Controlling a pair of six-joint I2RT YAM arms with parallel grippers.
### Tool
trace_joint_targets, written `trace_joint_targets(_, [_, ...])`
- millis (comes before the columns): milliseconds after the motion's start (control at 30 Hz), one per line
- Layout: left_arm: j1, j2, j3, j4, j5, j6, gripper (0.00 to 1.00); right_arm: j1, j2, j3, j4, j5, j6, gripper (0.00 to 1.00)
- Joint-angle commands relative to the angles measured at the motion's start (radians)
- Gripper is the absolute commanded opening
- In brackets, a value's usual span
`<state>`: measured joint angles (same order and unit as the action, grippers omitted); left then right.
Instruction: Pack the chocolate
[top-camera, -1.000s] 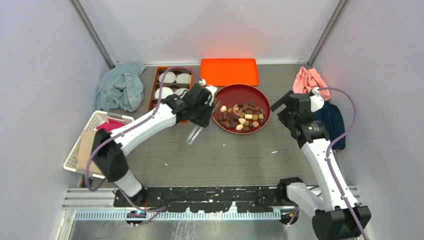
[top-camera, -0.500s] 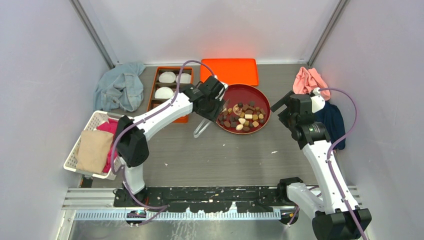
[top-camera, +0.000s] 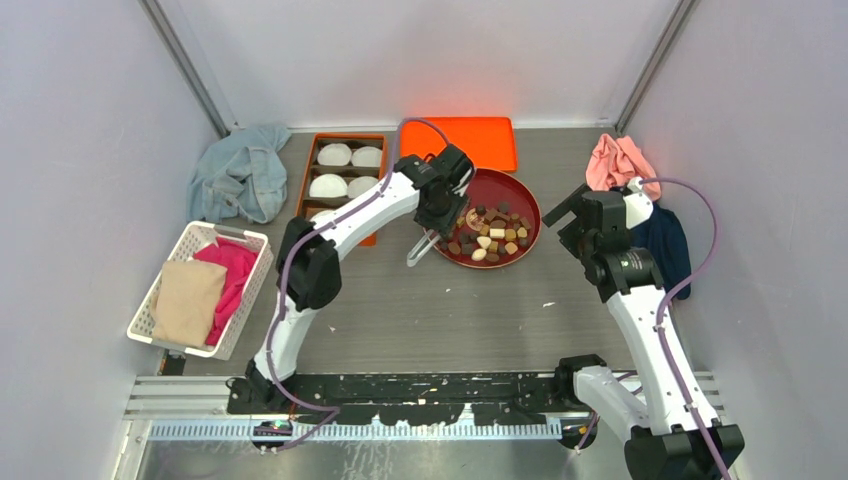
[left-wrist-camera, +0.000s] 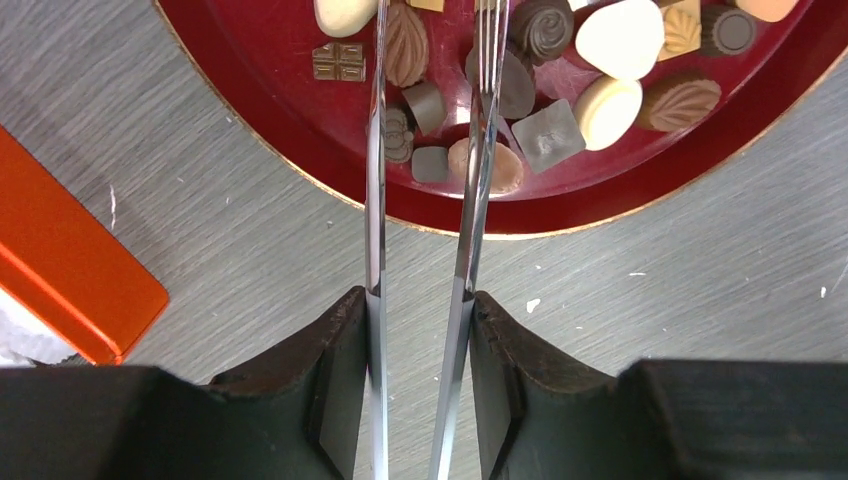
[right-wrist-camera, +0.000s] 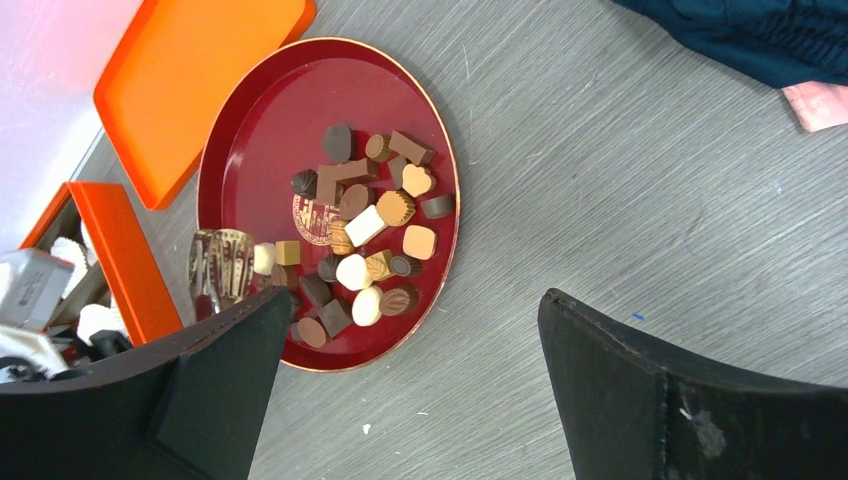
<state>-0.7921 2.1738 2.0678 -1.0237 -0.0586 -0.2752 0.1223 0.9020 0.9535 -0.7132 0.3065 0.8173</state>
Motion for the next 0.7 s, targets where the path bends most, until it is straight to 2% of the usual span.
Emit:
trace_joint_targets(0, [-0.004, 0.043, 0.099, -0.085, 0.01, 0.011, 0.38, 0.0, -0.029, 0.027, 0.003, 0.032, -0.013, 1.0])
trace_joint_targets(667, [-0.007, 0.117, 0.141, -0.092, 0.08, 0.008, 0.42, -0.001, -0.044, 0.018, -0.008, 0.038, -0.006, 1.0])
